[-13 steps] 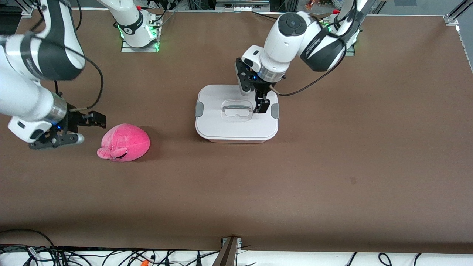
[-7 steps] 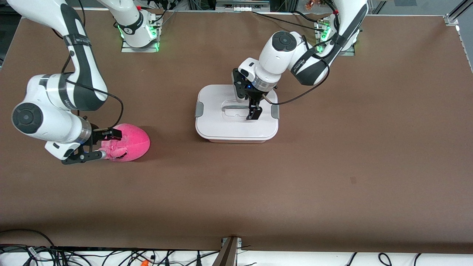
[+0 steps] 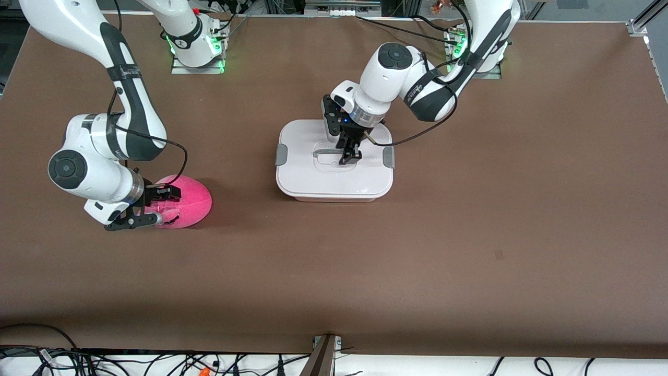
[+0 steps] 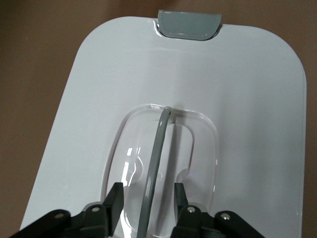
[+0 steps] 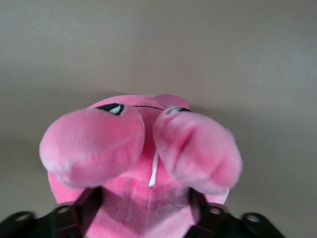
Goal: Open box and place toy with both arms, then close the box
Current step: 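Lift the lid off with the left gripper while the right gripper lifts the toy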
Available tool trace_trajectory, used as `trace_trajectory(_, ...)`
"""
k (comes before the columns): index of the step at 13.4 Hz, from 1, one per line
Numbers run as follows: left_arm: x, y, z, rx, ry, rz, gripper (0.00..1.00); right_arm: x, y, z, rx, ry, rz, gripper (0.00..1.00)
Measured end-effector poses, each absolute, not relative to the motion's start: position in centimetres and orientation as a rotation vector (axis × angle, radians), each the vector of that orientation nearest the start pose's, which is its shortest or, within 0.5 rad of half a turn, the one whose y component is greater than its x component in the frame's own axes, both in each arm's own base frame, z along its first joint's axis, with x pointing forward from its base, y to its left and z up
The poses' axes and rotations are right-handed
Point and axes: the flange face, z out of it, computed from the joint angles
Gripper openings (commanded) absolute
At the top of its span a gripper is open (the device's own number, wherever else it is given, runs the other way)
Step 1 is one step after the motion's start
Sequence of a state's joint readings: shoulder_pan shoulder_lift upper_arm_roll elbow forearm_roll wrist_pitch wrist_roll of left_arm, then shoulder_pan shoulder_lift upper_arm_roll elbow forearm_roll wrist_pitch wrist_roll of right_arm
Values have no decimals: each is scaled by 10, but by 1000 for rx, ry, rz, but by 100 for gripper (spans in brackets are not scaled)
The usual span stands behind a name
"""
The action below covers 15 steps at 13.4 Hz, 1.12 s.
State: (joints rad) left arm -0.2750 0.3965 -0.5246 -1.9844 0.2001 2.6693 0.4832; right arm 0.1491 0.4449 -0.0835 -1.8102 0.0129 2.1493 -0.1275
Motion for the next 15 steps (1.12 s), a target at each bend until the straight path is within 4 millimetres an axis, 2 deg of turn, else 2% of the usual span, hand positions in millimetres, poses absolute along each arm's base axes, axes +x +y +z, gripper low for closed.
trace_trajectory(1,455,-448,326,-2486,2041,-546,0,634,46,287,-3142,-327,171,0)
trace_trajectory(6,454,-449,325,-2477,2047,-543,0,634,42,288,-3120,-455,172,0)
trace_trajectory(10,455,-449,334,-2469,2042,-552,0,640,46,302,-3083,-630,159,0)
trace_trajectory(12,457,-449,352,-2457,2032,-525,0,642,51,319,-3025,-815,186,0)
trace_trajectory(15,463,-443,408,-2478,1962,-317,0,646,64,358,-2877,-1193,160,0)
